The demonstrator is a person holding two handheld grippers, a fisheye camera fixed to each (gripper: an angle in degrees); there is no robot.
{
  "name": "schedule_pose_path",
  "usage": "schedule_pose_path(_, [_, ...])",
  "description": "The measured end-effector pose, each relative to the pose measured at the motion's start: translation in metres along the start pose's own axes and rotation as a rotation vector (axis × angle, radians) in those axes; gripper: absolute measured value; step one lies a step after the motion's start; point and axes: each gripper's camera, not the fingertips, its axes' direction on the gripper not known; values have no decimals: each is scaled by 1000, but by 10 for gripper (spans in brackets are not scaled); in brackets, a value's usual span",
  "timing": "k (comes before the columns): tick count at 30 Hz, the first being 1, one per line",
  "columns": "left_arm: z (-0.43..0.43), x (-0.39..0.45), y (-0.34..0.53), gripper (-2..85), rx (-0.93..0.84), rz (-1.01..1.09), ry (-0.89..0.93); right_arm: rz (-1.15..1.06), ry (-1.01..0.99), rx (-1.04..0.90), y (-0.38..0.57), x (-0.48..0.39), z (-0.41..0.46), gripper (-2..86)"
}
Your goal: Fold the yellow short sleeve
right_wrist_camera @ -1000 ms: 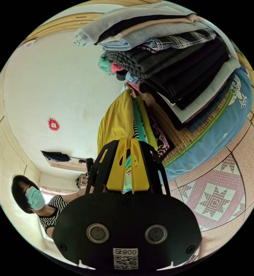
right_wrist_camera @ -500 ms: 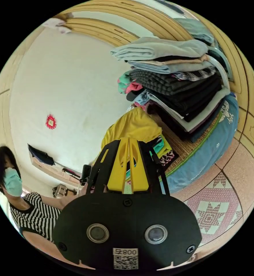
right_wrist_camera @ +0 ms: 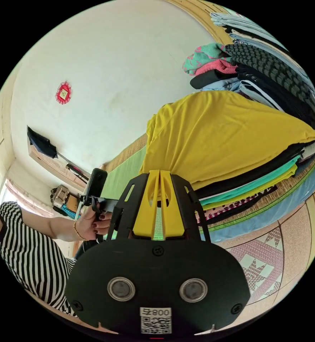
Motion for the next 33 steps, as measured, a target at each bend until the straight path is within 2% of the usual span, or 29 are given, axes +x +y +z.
schedule_pose_path(5, [0, 16, -33, 2, 54, 101, -22, 16, -12, -14, 7, -8, -9, 1])
schedule_pose_path(7, [15, 13, -44, 2, -50, 113, -183, 18, -12, 3, 6, -10, -23, 1])
schedule_pose_path(9, [23, 8, -43, 2, -96, 116, -226, 43, 67, 54, 2, -4, -50, 1])
schedule_pose_path(14, [24, -1, -29, 2, -64, 85, -188, 188, 246, 169, -6, 42, -97, 1])
schedule_pose_path(19, [24, -3, -18, 2, -63, 75, -163, 344, 59, 239, 10, 81, -114, 0])
schedule_pose_path(22, [26, 4, -12, 1, -59, 116, -187, 262, 117, 290, 16, 40, -124, 0])
schedule_pose_path(25, [32, -2, -8, 1, -94, 116, -210, 267, 191, 144, 10, 34, -102, 0])
schedule_pose_path(29, [19, 3, 9, 2, -40, 155, -175, 182, 128, 277, 27, -15, -124, 1])
schedule_pose_path(32, [-1, 8, 34, 2, -41, 261, -282, 11, 131, 273, 32, -84, -119, 1])
schedule_pose_path(33, [-10, 7, 46, 2, -49, 291, -371, -69, 131, 269, 32, -115, -113, 1])
